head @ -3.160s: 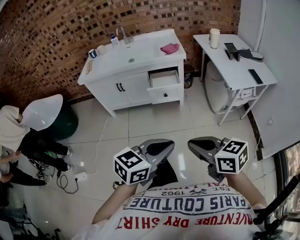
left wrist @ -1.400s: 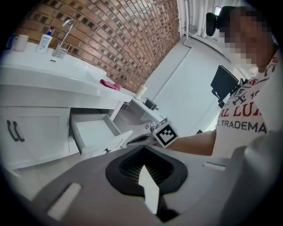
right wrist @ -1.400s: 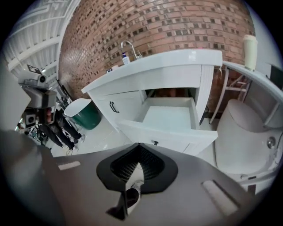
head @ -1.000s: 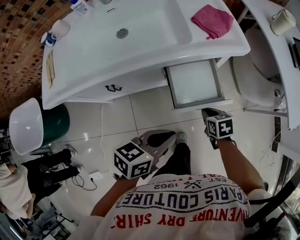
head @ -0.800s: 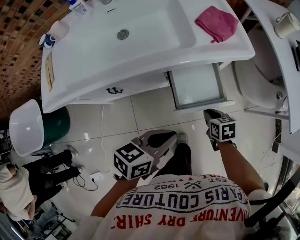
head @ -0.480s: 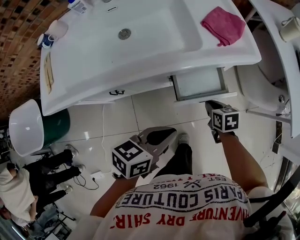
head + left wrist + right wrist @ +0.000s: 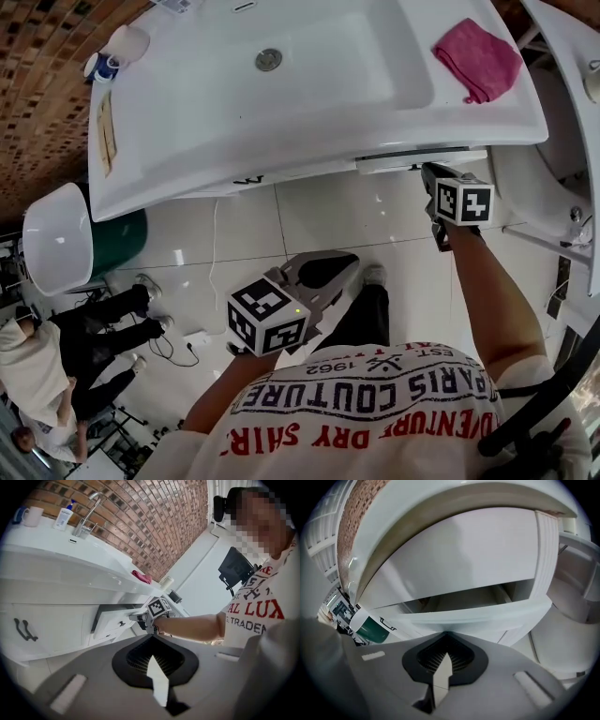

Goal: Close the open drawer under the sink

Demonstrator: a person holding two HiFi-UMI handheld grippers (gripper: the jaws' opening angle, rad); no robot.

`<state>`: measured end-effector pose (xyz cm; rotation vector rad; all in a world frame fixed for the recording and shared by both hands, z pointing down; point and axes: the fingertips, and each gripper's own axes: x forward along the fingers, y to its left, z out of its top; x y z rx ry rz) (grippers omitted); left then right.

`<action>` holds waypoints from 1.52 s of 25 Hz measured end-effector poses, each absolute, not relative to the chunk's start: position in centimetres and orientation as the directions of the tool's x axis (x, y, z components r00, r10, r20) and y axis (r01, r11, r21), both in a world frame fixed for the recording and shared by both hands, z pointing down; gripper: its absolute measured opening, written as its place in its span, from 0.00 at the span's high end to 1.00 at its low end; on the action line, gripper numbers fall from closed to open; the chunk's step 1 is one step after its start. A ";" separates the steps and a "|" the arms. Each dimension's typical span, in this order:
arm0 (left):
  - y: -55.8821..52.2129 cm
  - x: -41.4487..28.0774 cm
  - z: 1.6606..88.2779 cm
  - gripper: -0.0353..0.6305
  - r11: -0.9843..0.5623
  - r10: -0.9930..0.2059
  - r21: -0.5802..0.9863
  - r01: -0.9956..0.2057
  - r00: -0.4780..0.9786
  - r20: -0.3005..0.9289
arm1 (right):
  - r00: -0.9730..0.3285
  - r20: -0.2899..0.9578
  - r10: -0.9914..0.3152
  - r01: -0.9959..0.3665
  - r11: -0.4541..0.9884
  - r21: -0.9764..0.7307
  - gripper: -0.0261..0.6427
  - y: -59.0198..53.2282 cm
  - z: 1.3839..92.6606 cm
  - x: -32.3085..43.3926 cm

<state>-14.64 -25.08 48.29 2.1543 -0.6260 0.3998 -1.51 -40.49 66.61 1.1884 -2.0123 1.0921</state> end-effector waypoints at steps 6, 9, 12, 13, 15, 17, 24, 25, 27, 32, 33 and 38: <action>-25.3 -16.1 48.3 0.96 -0.505 -0.318 0.632 -0.588 0.807 0.497 | -0.451 0.769 -0.453 -0.892 0.253 -0.374 0.95 -43.2 66.8 -2.7; -25.9 -16.9 48.3 0.96 -0.493 -0.338 0.627 -0.604 0.796 0.501 | -0.433 0.776 -0.458 -0.901 0.243 -0.360 0.95 -44.2 66.8 -2.6; -26.2 -17.7 48.2 0.96 -0.481 -0.357 0.621 -0.619 0.785 0.506 | -0.425 0.776 -0.467 -0.905 0.241 -0.350 0.95 -44.4 66.8 -2.6; -26.2 -17.7 48.2 0.96 -0.480 -0.359 0.620 -0.621 0.783 0.507 | -0.424 0.775 -0.470 -0.905 0.242 -0.349 0.95 -44.4 66.7 -2.5; -25.9 -17.6 48.2 0.96 -0.481 -0.359 0.619 -0.621 0.784 0.507 | -0.422 0.776 -0.469 -0.906 0.241 -0.347 0.95 -44.3 66.7 -2.4; -25.6 -17.3 48.3 0.96 -0.485 -0.357 0.619 -0.618 0.786 0.505 | -0.425 0.778 -0.463 -0.905 0.243 -0.350 0.95 -44.2 66.8 -2.4; -24.4 -15.6 47.7 0.96 -0.517 -0.342 0.612 -0.598 0.800 0.492 | -0.487 0.763 -0.424 -0.865 0.350 -0.358 0.95 -41.2 64.6 -2.8; -24.1 -15.5 47.5 0.96 -0.521 -0.341 0.610 -0.597 0.801 0.492 | -0.507 0.760 -0.407 -0.852 0.371 -0.370 0.95 -39.9 64.1 -3.0; -23.2 -15.1 47.2 0.96 -0.527 -0.339 0.608 -0.594 0.803 0.491 | -0.546 0.748 -0.377 -0.821 0.417 -0.390 0.95 -36.8 63.0 -3.4; -20.2 -14.1 46.2 0.96 -0.547 -0.354 0.587 -0.597 0.800 0.484 | -0.650 0.696 -0.306 -0.723 0.532 -0.441 0.95 -27.6 59.0 -4.8; -19.4 -13.7 45.8 0.96 -0.551 -0.359 0.582 -0.597 0.800 0.481 | -0.666 0.687 -0.290 -0.702 0.554 -0.447 0.95 -25.7 58.1 -5.1; -13.8 -11.1 43.7 0.96 -0.592 -0.389 0.542 -0.596 0.801 0.456 | -0.741 0.617 -0.265 -0.609 0.652 -0.452 0.95 -17.4 52.0 -5.2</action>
